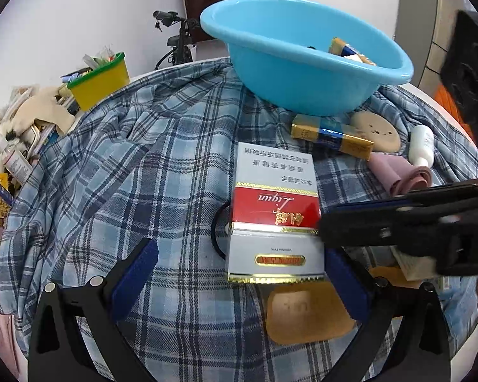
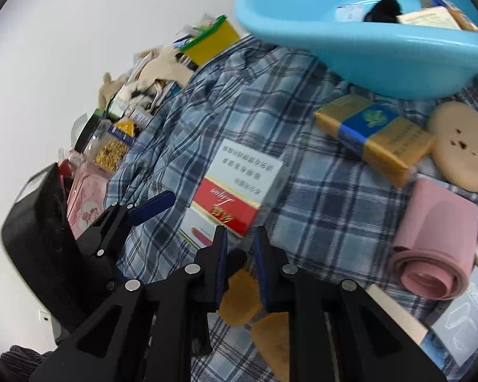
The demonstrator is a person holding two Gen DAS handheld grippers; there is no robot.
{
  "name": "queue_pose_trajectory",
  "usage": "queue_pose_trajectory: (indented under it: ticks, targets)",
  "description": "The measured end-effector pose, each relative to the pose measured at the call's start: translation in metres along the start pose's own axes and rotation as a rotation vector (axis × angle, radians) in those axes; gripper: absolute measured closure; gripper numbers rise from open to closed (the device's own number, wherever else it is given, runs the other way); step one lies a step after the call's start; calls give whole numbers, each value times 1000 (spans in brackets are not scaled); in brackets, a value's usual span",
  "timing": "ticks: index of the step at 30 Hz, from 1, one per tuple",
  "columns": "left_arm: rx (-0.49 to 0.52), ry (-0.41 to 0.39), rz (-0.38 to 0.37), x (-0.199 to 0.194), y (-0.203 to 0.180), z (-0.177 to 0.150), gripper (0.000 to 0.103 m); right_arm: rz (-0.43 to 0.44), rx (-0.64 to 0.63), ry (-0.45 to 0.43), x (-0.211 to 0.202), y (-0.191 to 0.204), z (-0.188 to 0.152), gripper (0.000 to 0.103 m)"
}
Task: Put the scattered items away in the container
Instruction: 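Lower the left gripper onto the red-and-white medicine box and close it, then lift the medicine box with the left gripper while the right gripper holds the soap box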
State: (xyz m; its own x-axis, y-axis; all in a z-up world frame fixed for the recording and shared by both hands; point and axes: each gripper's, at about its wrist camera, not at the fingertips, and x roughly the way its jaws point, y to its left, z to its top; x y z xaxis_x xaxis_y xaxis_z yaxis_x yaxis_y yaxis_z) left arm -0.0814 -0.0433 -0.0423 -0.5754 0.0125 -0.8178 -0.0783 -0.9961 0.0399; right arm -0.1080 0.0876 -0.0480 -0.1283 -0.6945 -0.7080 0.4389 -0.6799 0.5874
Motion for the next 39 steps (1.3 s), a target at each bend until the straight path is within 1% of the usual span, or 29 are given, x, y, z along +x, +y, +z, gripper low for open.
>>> queue_pose_trajectory:
  ticks: [1, 4, 5, 6, 7, 9, 10, 14, 17, 20, 23, 27, 34, 39]
  targets:
    - [1, 3, 4, 2, 0, 1, 0, -2, 4, -4, -3, -3, 0, 88]
    - [9, -2, 47, 7, -2, 1, 1, -18, 25, -20, -11, -12, -1, 87]
    - [4, -8, 58, 7, -2, 1, 7, -22, 32, -24, -13, -15, -1, 87]
    - [-6, -9, 63, 7, -1, 1, 18, -28, 38, -29, -16, -18, -1, 87]
    - [-15, -4, 54, 7, 0, 1, 22, -35, 44, -35, -19, -20, -2, 87]
    - [-40, 2, 4, 6, 4, 1, 36, -53, 47, -55, -25, -23, -3, 87]
    - [-55, -1, -15, 5, 6, 0, 38, -65, 44, -73, -30, -23, -5, 87]
    - [-58, -32, -34, -3, 7, 0, 38, -132, -13, -170, -56, -15, -15, 87]
    - [-57, -29, -88, -5, 7, 0, 38, -157, -63, -207, -71, -9, -25, 87]
    - [-62, -13, -121, -5, 5, 0, 38, -158, -67, -208, -79, -9, -33, 87]
    - [-65, -8, -104, -1, 4, 0, 38, -163, -72, -214, -84, -9, -38, 86]
    - [-70, 5, -118, 4, 4, 1, 30, -164, -81, -201, -82, -8, -41, 86]
    - [-59, -15, -122, 3, 5, 6, 30, -153, -88, -180, -73, -7, -42, 85]
    - [-59, -7, -161, 10, 10, 9, 30, -153, -97, -173, -72, -5, -43, 85]
